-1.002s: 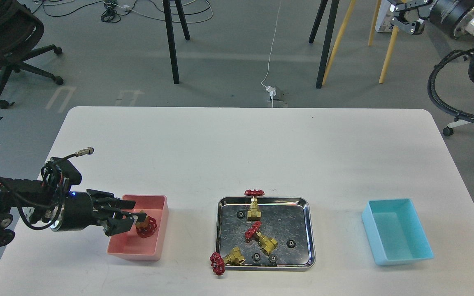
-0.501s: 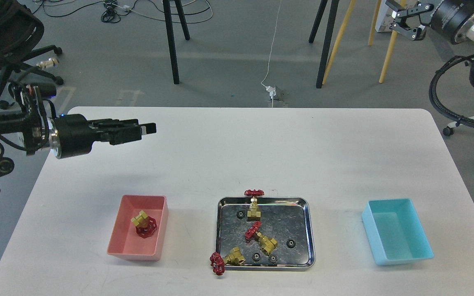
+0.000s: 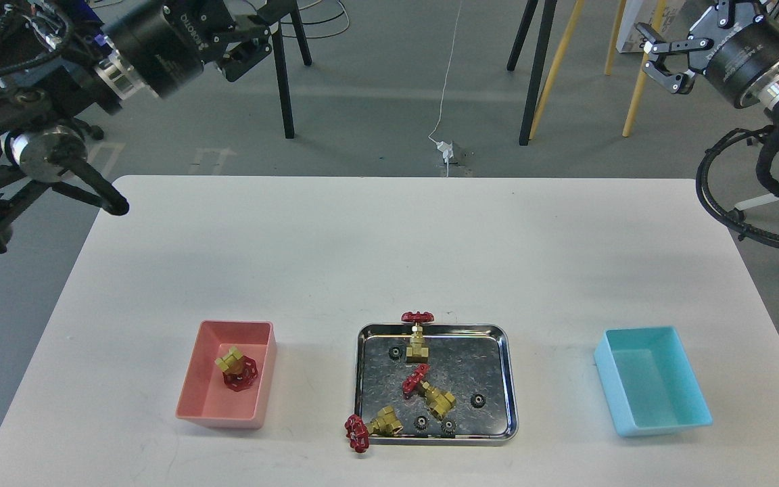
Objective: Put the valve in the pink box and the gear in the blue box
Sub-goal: 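Open the left gripper and raise the left arm away, then move the right gripper over the metal tray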
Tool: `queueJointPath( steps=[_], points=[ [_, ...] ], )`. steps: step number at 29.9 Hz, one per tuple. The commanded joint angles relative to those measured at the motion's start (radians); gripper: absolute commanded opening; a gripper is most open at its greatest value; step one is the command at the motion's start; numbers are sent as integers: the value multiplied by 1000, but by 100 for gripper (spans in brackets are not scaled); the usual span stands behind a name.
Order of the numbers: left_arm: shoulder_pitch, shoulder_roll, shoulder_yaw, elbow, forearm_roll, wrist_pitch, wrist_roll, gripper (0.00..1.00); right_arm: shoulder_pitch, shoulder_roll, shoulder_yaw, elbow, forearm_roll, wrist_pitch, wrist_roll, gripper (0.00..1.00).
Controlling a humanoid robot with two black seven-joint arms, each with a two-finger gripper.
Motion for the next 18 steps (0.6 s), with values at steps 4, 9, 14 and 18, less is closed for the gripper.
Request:
queueJointPath(
  steps=[4, 9, 14, 18],
  points=[
    [121, -135, -156, 136, -27, -1, 0, 80, -94, 3, 11, 111, -2, 0, 78, 100],
    [132, -178, -176, 136, -27, -1, 0, 80, -88, -18, -87, 191, -70, 0, 59, 100],
    [132, -232, -179, 136, -25, -1, 0, 80, 49, -113, -335, 353, -378, 0, 39, 100],
    [133, -270, -179, 133, -27, -1, 0, 81, 203, -159, -570, 484, -537, 0, 36, 100]
  ],
)
